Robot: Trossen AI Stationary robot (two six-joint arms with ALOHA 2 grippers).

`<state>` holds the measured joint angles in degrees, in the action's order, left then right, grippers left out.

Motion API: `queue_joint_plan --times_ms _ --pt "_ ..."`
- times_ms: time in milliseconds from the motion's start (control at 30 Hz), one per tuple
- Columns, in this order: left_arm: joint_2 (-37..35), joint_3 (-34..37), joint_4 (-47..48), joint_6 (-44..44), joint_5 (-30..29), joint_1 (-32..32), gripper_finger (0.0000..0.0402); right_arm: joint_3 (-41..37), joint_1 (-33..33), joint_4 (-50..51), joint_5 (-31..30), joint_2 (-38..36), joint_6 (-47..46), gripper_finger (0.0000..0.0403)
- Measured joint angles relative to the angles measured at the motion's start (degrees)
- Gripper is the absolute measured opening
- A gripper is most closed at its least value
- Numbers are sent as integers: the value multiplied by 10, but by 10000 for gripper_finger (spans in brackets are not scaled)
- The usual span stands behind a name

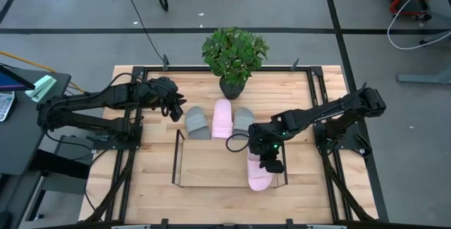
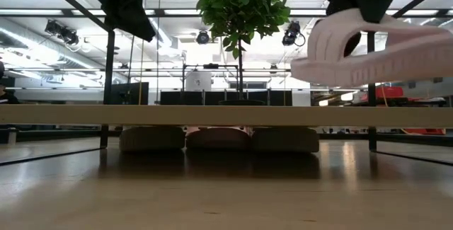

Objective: Pick and place slides into the shelf
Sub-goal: Put the right pink slipper on the shelf

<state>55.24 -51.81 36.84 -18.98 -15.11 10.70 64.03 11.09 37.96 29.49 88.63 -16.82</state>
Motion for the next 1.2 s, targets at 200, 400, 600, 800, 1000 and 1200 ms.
queue_joint_plan --times_ms 200,400,600,800,1000,1200 --pt "0 0 2 0 0 0 116 0 0 5 0 7 -2 9" --pt "0 0 8 1 0 0 117 0 0 25 -1 11 0 9" --pt "0 0 12 1 0 0 110 0 0 25 -1 11 -5 9" --pt "0 0 12 1 0 0 116 0 0 24 4 11 -6 9" --pt "0 0 12 1 0 0 117 0 0 23 4 11 -11 9" --pt "0 0 12 1 0 0 110 0 0 25 4 16 -27 9"
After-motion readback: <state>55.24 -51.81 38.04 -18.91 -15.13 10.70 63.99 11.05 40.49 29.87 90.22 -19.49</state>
